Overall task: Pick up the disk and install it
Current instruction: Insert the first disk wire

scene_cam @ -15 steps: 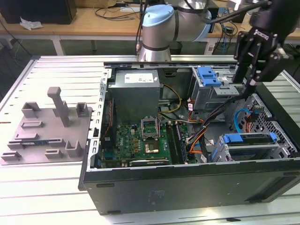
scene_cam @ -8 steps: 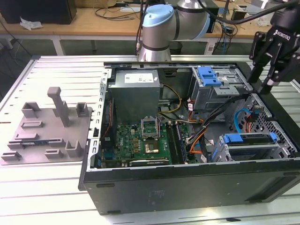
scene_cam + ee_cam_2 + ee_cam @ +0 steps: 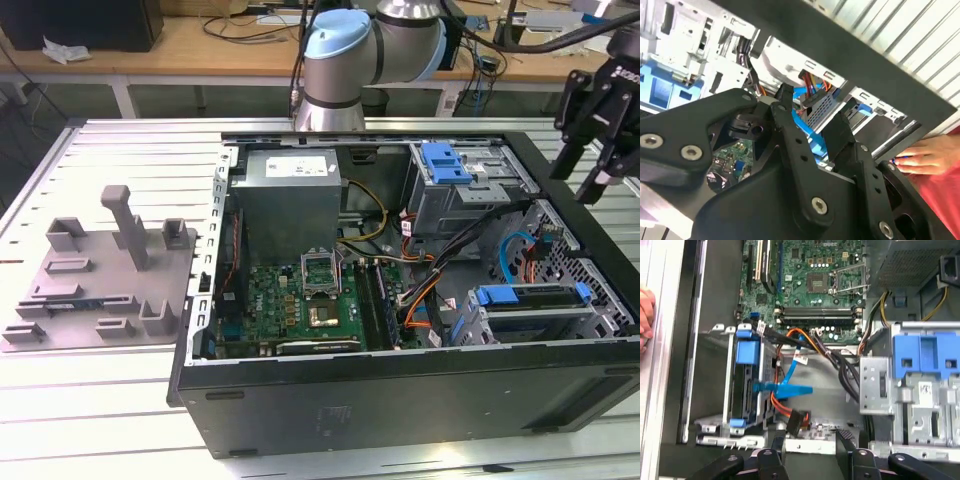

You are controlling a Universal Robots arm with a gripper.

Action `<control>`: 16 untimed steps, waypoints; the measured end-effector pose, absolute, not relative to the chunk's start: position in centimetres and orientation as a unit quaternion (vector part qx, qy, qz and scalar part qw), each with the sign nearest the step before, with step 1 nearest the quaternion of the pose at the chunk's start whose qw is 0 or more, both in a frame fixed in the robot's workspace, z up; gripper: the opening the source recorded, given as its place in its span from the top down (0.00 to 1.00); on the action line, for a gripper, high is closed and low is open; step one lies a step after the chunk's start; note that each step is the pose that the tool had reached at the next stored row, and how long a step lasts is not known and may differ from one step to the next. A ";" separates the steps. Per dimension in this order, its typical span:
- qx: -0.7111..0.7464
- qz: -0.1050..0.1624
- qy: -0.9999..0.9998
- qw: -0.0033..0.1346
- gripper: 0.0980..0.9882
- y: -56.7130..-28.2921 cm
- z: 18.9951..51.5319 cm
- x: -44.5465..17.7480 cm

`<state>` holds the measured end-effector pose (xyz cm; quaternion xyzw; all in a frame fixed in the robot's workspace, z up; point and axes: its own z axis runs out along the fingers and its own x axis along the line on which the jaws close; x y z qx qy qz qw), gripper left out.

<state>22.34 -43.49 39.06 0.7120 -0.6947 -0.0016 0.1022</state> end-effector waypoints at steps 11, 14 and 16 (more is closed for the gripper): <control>0.671 0.064 -0.719 0.167 0.52 -43.5 39.0 22.3; 0.664 0.088 -0.722 0.172 0.52 -43.3 38.9 22.3; 0.662 0.102 -0.726 0.158 0.52 -42.6 38.9 22.2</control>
